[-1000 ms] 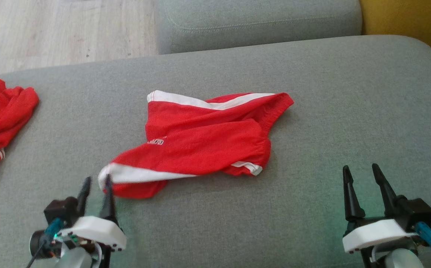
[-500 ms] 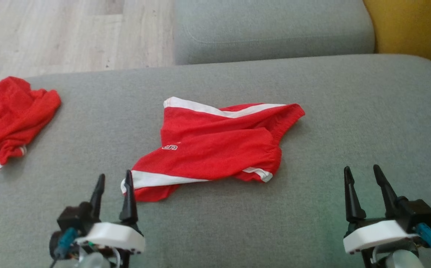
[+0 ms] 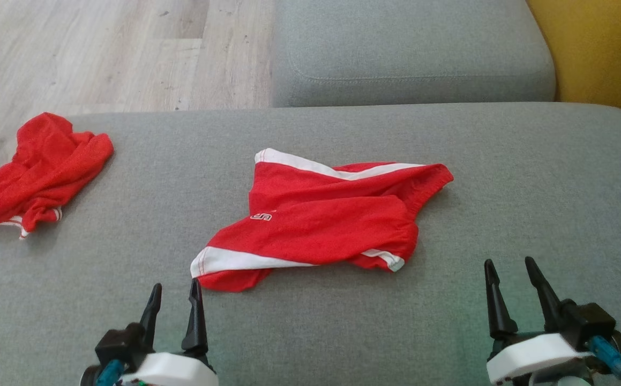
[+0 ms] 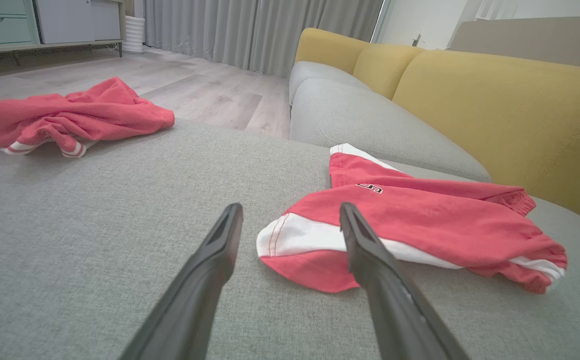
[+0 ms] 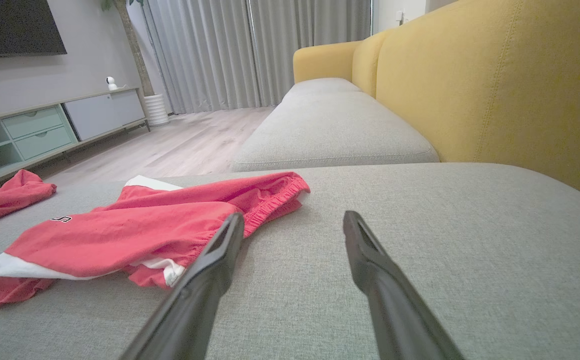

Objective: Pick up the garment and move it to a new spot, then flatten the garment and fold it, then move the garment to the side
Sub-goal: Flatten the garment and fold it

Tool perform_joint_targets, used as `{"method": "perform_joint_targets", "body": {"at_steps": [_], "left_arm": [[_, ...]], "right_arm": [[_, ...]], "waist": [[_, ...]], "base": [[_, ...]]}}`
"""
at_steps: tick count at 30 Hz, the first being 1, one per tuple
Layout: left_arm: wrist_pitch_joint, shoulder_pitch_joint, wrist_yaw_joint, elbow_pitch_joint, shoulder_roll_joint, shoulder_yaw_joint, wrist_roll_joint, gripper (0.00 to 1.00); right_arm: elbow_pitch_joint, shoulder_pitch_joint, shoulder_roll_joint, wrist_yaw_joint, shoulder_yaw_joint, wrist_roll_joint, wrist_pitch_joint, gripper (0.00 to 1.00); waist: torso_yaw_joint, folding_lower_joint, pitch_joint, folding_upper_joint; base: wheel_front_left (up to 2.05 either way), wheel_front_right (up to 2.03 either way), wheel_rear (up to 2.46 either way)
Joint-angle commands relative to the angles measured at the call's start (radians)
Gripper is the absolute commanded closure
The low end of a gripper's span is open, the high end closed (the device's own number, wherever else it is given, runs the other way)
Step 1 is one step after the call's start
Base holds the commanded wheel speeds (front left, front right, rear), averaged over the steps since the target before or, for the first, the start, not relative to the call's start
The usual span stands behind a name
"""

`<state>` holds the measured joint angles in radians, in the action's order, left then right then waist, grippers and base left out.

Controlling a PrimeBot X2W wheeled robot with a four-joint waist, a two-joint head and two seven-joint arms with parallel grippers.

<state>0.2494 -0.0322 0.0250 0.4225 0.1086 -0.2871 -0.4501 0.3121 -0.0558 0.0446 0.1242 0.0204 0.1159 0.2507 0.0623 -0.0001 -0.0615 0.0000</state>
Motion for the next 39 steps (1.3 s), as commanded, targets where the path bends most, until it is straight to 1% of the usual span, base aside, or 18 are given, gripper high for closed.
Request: {"method": "perform_joint_targets", "body": {"at_steps": [1, 12, 18, 25, 30, 34, 36, 39], "left_arm": [[0.012, -0.033, -0.005, -0.030, -0.001, 0.044, 0.011, 0.00], [0.012, -0.025, -0.017, -0.028, -0.012, 0.061, 0.032, 0.00], [0.012, -0.034, -0.023, -0.029, -0.018, 0.058, 0.041, 0.00], [0.012, -0.050, -0.026, -0.032, -0.024, 0.048, 0.050, 0.00], [0.012, -0.062, -0.025, -0.034, -0.026, 0.046, 0.054, 0.00], [0.012, -0.068, -0.023, -0.038, -0.027, 0.048, 0.056, 0.00], [0.012, -0.068, -0.023, -0.039, -0.027, 0.052, 0.056, 0.00], [0.012, -0.068, -0.022, -0.041, -0.027, 0.056, 0.058, 0.00]], "right_arm": [[-0.025, 0.018, 0.006, 0.007, 0.025, 0.008, 0.011, 0.00], [-0.014, 0.011, 0.006, 0.007, 0.034, 0.006, 0.011, 0.00], [0.014, 0.033, 0.006, 0.007, 0.064, 0.062, 0.011, 0.00], [0.147, 0.152, 0.006, 0.007, 0.164, 0.147, 0.010, 0.00], [0.282, 0.238, 0.006, 0.007, 0.200, 0.224, 0.010, 0.00], [0.391, 0.289, 0.006, 0.007, 0.218, 0.259, 0.010, 0.00], [0.427, 0.307, 0.006, 0.007, 0.225, 0.281, 0.011, 0.00], [0.445, 0.324, 0.006, 0.007, 0.238, 0.308, 0.011, 0.00]], "waist": [[0.002, 0.0001, -0.002, 0.0000], [0.002, 0.0001, 0.001, 0.0000], [0.020, 0.0001, 0.017, 0.0000], [0.075, 0.0001, 0.054, 0.0000], [0.121, 0.0001, 0.080, 0.0000], [0.147, 0.0001, 0.101, 0.0000], [0.153, 0.0001, 0.107, 0.0000], [0.156, 0.0001, 0.112, 0.0000]], "base": [[0.00, 0.00, 0.00], [0.00, 0.00, 0.00], [0.00, 0.00, 0.00], [0.00, 0.00, 0.00], [0.00, 0.00, 0.00], [0.00, 0.00, 0.00], [0.00, 0.00, 0.00], [0.00, 0.00, 0.00]]}}
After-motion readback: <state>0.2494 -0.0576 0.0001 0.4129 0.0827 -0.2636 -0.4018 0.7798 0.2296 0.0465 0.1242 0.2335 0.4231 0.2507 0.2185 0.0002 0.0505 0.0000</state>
